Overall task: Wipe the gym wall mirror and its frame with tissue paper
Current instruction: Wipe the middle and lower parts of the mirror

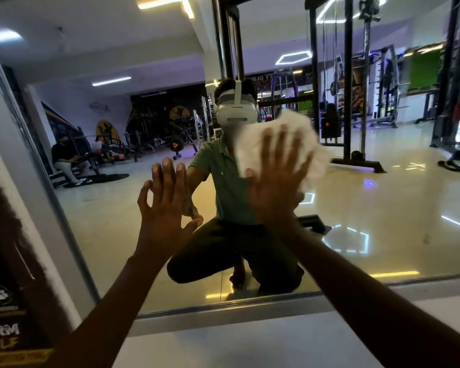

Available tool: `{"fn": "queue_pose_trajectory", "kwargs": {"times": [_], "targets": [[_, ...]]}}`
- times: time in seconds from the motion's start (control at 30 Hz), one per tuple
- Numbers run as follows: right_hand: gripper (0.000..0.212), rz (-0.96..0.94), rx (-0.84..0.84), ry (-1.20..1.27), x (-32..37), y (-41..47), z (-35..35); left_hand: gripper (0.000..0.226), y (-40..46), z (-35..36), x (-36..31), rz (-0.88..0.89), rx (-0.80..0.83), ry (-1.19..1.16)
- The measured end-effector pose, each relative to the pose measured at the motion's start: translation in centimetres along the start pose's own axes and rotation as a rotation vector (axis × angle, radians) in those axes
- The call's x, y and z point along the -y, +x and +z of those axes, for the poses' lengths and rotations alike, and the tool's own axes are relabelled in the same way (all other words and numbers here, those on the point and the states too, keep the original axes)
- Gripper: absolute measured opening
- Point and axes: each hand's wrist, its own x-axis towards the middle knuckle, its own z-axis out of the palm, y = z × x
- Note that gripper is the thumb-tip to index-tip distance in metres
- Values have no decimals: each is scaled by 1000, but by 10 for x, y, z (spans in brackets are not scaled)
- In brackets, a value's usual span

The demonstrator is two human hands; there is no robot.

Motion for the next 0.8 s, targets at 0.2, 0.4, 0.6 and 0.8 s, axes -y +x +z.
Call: {"fn": "queue_pose_trajectory", "kwargs": {"times": [0.2, 0.4, 0.6, 0.8], "targets": [[68, -456, 45, 68, -8, 8, 9, 117, -9, 1, 3, 29, 30, 22], [73, -58, -5, 61, -12, -14, 5, 104, -16, 3, -1, -14, 28, -44], [71, -345, 61, 82, 54, -24, 22, 100, -28, 13, 1, 13, 26, -51], [71, -51, -2, 19, -66, -88, 23, 102, -30, 19, 5, 27, 16, 4]]}}
